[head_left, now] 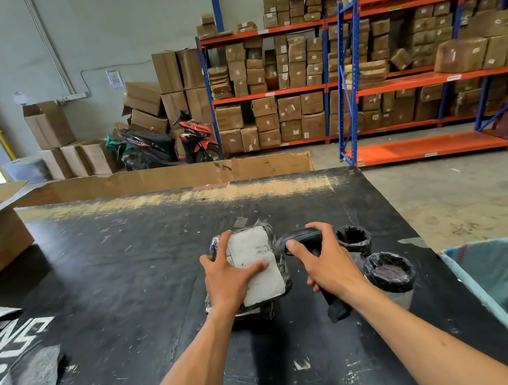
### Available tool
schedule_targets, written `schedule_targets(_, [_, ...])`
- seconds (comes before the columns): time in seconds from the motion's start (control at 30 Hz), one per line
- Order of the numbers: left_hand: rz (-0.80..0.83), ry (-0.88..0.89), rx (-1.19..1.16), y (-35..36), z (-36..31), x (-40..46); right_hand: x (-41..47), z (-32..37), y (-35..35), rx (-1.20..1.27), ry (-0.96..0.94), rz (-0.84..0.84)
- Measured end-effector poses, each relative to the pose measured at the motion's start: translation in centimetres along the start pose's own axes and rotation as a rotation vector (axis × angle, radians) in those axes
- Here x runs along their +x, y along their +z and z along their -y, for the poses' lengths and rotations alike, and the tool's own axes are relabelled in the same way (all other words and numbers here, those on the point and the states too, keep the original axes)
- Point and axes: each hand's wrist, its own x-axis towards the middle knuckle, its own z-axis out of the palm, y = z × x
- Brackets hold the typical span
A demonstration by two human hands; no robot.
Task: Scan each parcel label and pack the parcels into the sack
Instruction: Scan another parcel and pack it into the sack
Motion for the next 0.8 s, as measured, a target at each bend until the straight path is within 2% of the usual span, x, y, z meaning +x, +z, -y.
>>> schedule_targets(0.13, [-0.117,-0.160,-0.050,-1.1,-0.3,0.8,-0.2,-1.9,0.7,-0.093,0.142,0.022])
schedule_targets(0.27, [-0.205,-0.222,-0.119,-2.9,-0.2,1.6,-1.6,-4.8,2.4,-0.185,0.240,0.051])
schedule_targets(0.4, [-0.205,-0.228,-0.152,-4.0,0.1,0.9,-2.7,-7.6,5.1,-0.564,0.226,0.104])
schedule_targets(0.47, [-0.196,-0.229,-0.162,-4.4,0.3,0.2,-3.1,-8.2,6.3,-0.657,0.208,0.144])
schedule_targets(0.8, [-0.143,-0.202,-0.223,-4.2,0.5,-2.0,-3.5,-9.2,7.5,-0.735,0.231,0.171])
